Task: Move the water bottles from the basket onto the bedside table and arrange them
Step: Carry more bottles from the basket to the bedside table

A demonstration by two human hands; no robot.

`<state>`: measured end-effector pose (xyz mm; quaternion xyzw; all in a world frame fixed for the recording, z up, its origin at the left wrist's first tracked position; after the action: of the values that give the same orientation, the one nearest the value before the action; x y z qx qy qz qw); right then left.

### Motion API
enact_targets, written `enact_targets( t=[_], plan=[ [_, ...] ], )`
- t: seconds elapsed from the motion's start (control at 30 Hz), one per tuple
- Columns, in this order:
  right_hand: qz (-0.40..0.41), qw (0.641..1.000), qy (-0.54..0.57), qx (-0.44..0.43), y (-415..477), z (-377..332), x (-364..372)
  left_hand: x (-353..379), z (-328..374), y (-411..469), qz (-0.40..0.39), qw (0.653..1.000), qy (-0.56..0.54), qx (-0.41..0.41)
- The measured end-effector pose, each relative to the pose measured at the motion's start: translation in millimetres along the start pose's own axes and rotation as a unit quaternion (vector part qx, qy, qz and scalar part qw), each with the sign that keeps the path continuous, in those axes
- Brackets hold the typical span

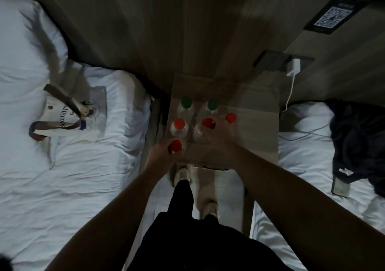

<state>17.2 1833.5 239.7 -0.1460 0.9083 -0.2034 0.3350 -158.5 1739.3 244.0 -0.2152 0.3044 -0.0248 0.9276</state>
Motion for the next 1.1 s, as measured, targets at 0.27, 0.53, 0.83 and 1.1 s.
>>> enact_targets(
  t=[0.27,0.53,0.83,1.1],
  plan=[
    [0.005,1.000,-0.003,-0.011,8,-6,14,8,-4,5,-0.020,0.999,0.017,0.042],
    [-0.017,0.999,-0.033,-0.022,3,-10,12,11,-7,11,-0.022,0.999,0.011,0.025],
    [-0.060,0.998,0.018,-0.007,-10,-1,6,18,-9,8,0.008,1.000,-0.021,0.004],
    [-0.064,0.998,-0.005,0.007,-40,28,-18,23,-10,-24,0.055,0.991,-0.122,-0.030]
  ],
)
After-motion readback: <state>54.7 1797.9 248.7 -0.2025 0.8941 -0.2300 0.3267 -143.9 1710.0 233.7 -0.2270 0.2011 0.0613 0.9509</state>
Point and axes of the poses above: each hand's wrist, its own y-axis towards the middle knuckle, its own x-axis out of the palm, z = x × y, the point moved 2 cm from there along y, towards the middle knuckle, and after that the axes turned 2 degrees about -z, right-handed, at the moved point
